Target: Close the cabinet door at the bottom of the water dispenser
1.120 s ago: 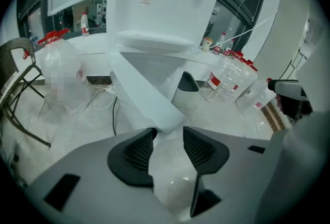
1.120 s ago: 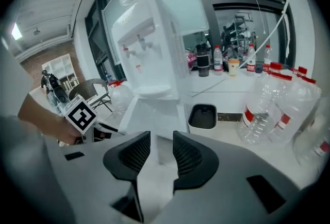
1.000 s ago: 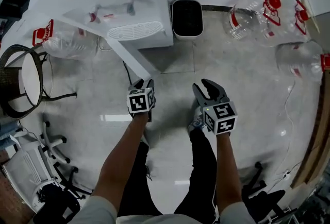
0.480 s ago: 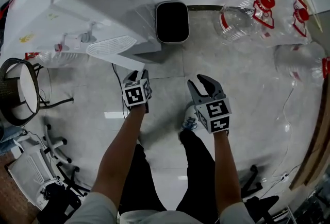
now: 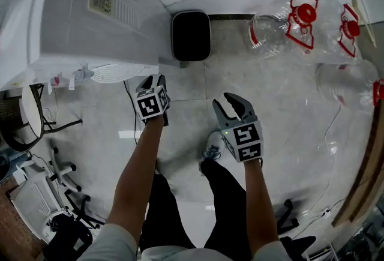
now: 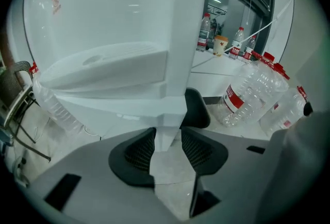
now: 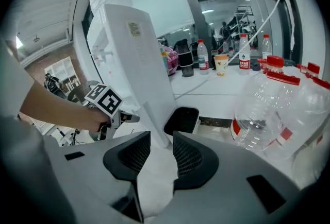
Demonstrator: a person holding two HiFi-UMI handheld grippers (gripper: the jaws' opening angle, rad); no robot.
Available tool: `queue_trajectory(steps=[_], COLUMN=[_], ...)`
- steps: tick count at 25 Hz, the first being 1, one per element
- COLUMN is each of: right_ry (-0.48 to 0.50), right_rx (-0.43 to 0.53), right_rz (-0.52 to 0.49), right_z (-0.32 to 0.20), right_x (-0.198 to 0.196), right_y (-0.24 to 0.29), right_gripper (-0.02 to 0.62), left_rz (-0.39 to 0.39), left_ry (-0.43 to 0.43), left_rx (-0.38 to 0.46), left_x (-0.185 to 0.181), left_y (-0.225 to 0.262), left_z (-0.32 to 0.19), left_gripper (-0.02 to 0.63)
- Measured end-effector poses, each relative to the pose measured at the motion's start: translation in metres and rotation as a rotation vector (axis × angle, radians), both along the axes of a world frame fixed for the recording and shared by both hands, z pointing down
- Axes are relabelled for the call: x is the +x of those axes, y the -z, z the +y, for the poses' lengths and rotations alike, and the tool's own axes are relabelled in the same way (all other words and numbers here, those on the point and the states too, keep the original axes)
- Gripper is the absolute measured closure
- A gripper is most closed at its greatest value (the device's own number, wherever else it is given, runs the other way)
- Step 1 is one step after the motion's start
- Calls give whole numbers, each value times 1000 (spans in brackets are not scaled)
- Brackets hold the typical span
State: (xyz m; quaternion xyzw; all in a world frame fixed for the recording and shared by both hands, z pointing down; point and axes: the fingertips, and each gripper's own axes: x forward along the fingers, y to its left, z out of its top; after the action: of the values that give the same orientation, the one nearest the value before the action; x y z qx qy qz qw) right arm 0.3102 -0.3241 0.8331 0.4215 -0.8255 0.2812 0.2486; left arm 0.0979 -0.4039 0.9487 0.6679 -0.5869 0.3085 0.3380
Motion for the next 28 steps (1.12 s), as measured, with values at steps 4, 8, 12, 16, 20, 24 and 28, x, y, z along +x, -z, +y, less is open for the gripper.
queue_trajectory(steps=[4, 8, 12, 16, 20, 24, 28], right_ry=[14, -1, -19, -39, -17, 14, -9], right_rx=[-3, -20, -19, 21, 38, 85, 139], right_rz=[-4, -17, -6, 20, 10, 52, 67], right_z=[-8, -8, -6, -5, 9, 32, 42], right_x=[5, 12, 15, 16, 6, -11, -28], right_y=[-2, 2, 28, 77, 134, 197, 265], right_gripper=[433, 433, 433, 433, 450, 525, 564], left_rz=[-6, -19, 10, 39, 75, 96, 89], left_ry=[-3, -20, -17, -65, -106, -190, -284], left_rx=[22, 8, -16, -20, 31, 127, 216], left_x=[2, 5, 6, -1, -19, -40, -67], left_y=[3, 5, 24, 68, 139, 221, 300], left_z=[-19, -20, 0, 26, 53, 78, 103], left_gripper=[430, 430, 430, 451, 511, 572, 581])
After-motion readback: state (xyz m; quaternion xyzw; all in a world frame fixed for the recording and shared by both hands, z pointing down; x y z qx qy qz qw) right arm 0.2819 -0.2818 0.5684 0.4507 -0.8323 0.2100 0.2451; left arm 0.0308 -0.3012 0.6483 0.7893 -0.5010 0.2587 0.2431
